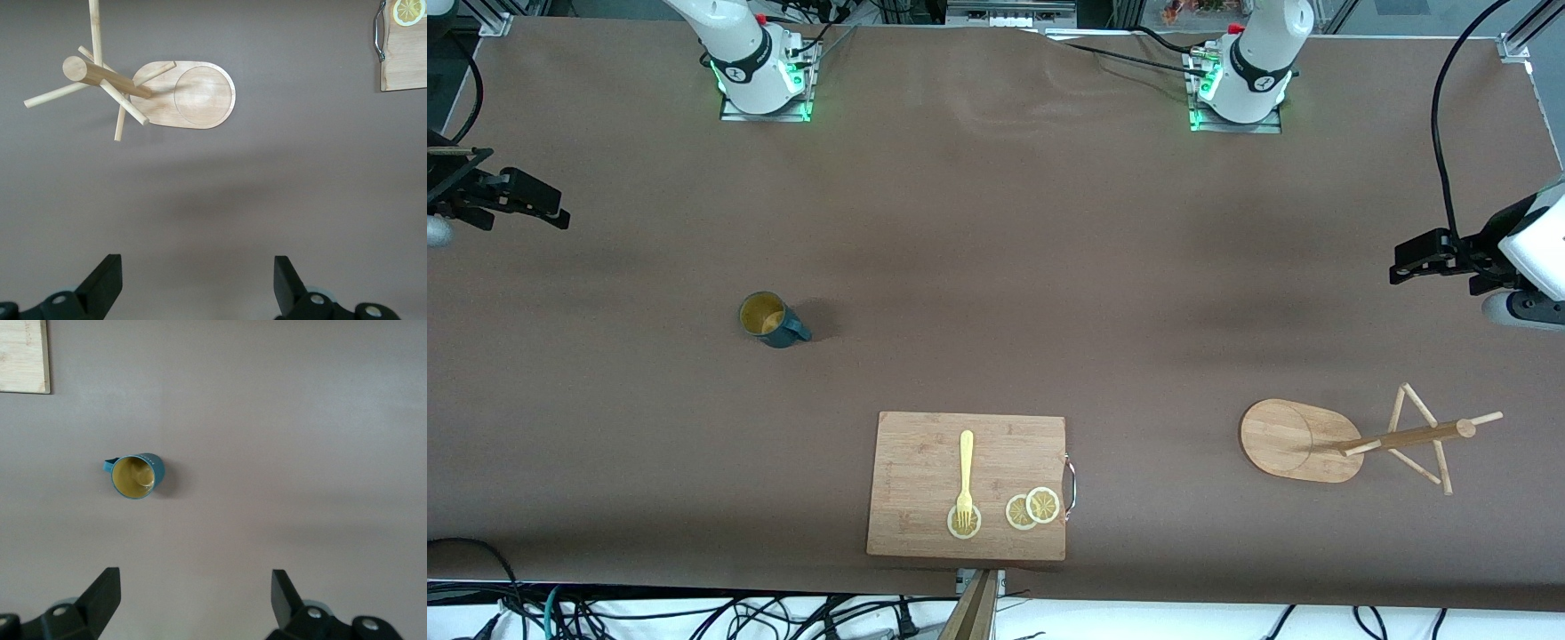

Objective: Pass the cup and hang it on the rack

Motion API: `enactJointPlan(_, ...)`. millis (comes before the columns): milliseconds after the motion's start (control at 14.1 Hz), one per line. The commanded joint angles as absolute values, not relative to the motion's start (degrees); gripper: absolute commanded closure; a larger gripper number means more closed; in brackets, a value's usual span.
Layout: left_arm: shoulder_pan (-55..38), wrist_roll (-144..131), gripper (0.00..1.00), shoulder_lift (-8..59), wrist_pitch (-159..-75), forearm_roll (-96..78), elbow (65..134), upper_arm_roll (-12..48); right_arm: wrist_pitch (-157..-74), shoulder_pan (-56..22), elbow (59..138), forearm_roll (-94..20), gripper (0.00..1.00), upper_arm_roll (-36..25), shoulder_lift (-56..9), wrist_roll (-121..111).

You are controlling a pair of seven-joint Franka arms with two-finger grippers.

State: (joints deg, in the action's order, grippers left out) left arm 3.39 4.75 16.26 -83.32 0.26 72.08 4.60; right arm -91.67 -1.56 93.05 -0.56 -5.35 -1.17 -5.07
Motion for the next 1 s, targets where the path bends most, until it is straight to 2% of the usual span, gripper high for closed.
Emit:
enactJointPlan(0, 3.34, 4.39, 0.0, 16.79, -83.14, -0.7, 70.84, 4.31, -92.02, -1.05, 93.43, 0.35, 0.0, -4.75, -0.79, -3.96)
enactJointPlan(925, 3.51, 4.48, 0.0, 16.79, -83.14, -0.79, 70.84, 4.31, -91.41, -1.93, 93.87, 1.93, 0.0, -4.66, -0.7, -3.78)
